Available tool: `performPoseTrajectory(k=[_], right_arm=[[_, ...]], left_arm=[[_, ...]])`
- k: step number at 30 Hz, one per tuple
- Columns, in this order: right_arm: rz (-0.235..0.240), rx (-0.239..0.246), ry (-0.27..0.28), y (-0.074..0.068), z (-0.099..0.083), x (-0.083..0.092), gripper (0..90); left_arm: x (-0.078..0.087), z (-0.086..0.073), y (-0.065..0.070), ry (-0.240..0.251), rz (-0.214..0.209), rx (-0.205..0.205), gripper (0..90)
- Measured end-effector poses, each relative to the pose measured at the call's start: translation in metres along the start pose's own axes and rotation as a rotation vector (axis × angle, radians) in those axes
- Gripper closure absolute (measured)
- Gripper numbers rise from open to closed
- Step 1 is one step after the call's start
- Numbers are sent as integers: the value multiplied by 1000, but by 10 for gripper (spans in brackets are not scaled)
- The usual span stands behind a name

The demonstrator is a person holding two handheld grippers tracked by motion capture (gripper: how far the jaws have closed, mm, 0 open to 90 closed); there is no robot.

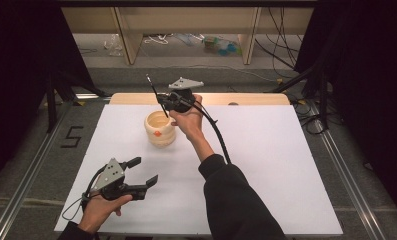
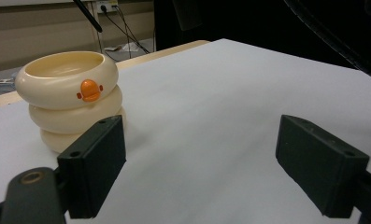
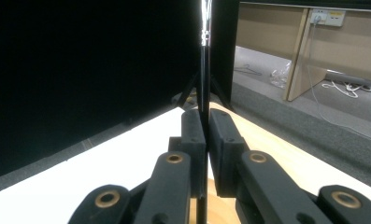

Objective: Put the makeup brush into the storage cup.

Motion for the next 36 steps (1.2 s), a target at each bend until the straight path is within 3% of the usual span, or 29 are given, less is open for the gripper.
performPoseTrajectory(k=[36], right_arm=[[15,2,7,-4,-1,-18,854]], left_arm=[[1,1,0,2,0,1,162]])
Point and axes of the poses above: each handheld gripper's, and its own axes: x roughly backward along the jaws, z roughly out of its top, y roughly to its right, the point moved 9 cm from there along -x, roughly forward along the jaws, and after that the axes turned 12 degrees about z, right-handed, at the moved point
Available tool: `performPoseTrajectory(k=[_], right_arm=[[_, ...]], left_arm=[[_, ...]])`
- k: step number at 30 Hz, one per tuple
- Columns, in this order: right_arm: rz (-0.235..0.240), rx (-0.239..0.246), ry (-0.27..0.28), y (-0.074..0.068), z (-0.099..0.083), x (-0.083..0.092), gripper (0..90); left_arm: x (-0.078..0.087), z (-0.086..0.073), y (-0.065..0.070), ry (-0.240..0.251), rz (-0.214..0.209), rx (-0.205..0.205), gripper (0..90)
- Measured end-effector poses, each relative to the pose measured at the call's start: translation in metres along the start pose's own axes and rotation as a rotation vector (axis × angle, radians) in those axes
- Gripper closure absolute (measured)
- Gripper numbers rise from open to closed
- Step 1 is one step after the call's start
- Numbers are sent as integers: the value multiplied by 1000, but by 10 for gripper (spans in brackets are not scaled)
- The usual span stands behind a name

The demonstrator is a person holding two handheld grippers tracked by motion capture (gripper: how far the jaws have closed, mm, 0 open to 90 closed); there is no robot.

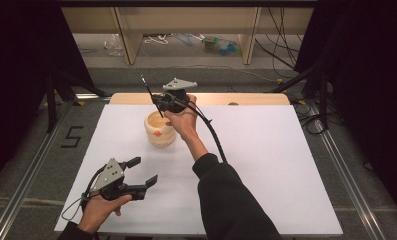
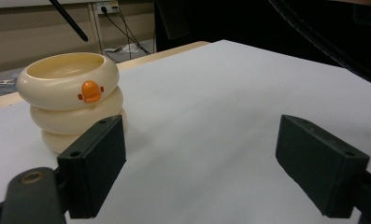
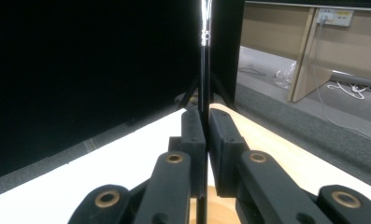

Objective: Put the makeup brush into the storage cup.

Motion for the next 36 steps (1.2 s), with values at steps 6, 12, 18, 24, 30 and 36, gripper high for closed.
performPoseTrajectory(k=[6,12,18,24,30,36], right_arm=[[-1,1,-16,0,-4,-3,854],[-4,3,-16,0,-7,-6,854],[-4,7,-24,1,-10,-8,854],[-5,6,-32,1,-13,-9,854],[-1,-2,-35,1,-15,-12,854],[-5,-8,-46,2,-18,-12,854]], left_arm=[[0,0,0,0,0,0,162],[0,1,0,3,-1,3,162],[0,1,0,4,-1,3,162],[0,1,0,5,-1,3,162],[0,1,0,6,-2,3,162],[0,1,0,6,-2,2,162]])
Point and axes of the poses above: each handheld gripper's, and its own axes: x roughly backward along the jaws, z roughly out of its top, y roughly to its right, the point moved 9 cm from there along -x, roughly forward along the jaws, and after that the axes turned 12 degrees about z, right-handed, at the moved point
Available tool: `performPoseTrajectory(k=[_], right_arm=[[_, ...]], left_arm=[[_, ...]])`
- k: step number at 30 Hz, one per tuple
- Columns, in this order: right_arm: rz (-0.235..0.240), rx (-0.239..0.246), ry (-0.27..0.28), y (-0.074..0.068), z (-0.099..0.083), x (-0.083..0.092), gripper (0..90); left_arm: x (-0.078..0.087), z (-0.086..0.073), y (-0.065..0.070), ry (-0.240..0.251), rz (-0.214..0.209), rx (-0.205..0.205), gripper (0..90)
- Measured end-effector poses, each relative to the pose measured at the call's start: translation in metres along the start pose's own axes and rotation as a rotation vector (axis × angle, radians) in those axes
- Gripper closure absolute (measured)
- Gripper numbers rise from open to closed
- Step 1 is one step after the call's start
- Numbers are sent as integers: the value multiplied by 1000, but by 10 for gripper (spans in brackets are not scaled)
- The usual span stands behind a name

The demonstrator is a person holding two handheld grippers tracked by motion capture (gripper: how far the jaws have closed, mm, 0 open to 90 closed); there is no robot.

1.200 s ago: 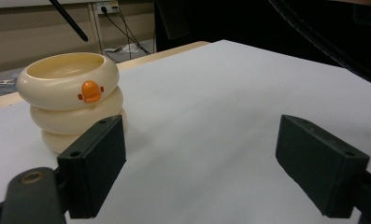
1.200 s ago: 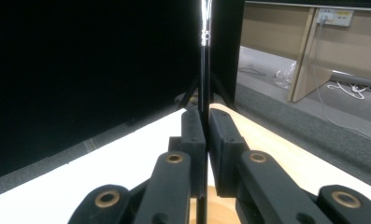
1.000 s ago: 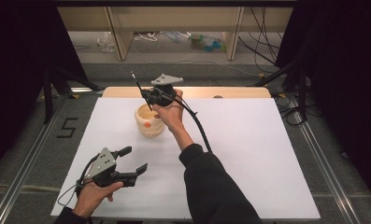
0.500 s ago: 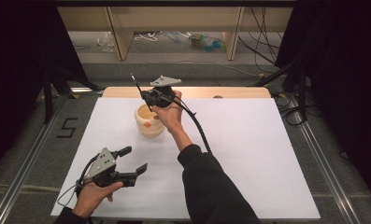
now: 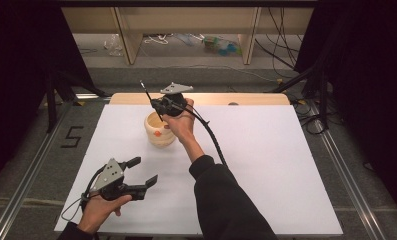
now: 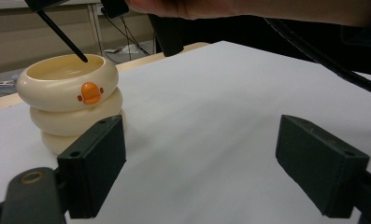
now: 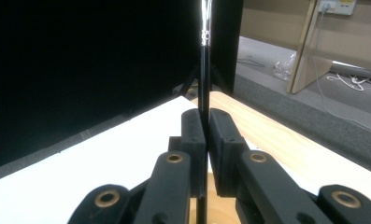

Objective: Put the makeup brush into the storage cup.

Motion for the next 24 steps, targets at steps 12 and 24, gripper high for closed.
performPoseTrajectory(k=[12,24], right_arm=[[-9,1,-4,3,-7,-4,854],[-12,-20,-14,7,-18,-5,854]], left_arm=[[0,0,0,0,-1,0,162],[0,0,0,0,-1,0,162]])
Point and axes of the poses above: each handheld gripper's, and its own axes: x roughly backward along the jaws, z roughly out of its top, y roughly to its right, the point moved 9 cm from there along -x, roughly forward along the jaws, and after that the axes turned 12 degrees about z, right-handed, at the moved point
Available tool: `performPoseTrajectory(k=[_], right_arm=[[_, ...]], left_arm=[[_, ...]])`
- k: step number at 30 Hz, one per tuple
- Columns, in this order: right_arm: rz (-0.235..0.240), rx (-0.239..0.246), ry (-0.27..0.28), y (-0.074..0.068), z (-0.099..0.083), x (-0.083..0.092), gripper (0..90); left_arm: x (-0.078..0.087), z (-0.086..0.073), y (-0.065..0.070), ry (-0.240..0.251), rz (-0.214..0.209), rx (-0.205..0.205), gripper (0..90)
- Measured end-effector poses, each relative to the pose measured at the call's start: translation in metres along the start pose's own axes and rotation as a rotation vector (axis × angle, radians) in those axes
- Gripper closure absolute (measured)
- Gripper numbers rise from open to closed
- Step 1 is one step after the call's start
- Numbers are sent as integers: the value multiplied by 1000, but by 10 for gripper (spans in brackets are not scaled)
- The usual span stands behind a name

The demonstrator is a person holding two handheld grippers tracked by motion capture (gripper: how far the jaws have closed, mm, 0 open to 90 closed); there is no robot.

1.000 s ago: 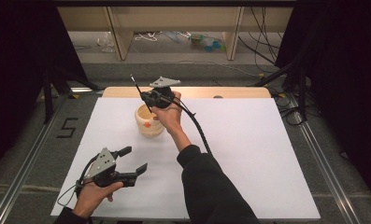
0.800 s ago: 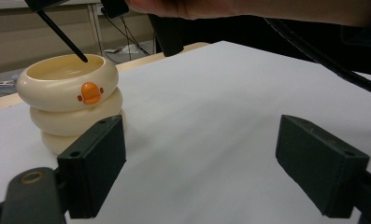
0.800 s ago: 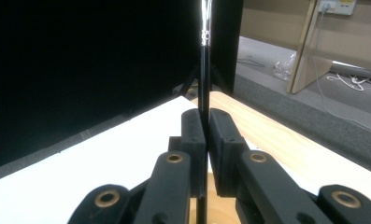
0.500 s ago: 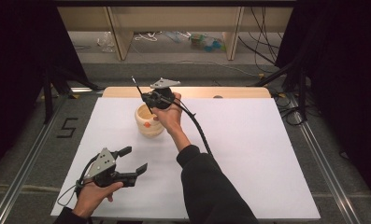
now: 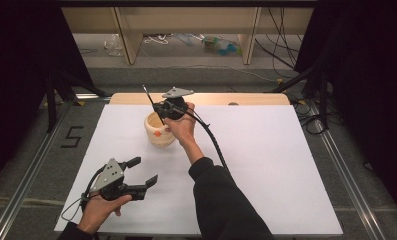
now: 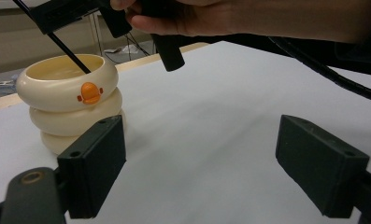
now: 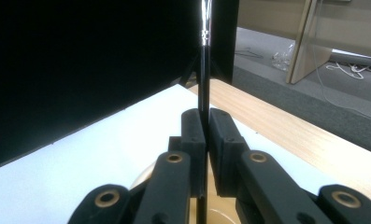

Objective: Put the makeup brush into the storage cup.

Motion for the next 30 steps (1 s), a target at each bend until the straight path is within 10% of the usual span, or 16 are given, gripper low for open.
performPoseTrajectory(k=[19,30], right_arm=[[-6,-37,-41,2,-17,-3,847],[-55,-39,-59,6,-14,6,615]], left_arm=[[0,0,0,0,0,-1,162],[0,0,0,-2,0,0,162]])
Point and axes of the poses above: each handheld gripper's, and its own axes: x roughly backward along the jaws, z roughly out of its top, y roughly to its right, the point moved 9 cm from there along -x, roughly forward along the jaws, and after that the axes turned 12 degrees about z, right-handed, at the moved point
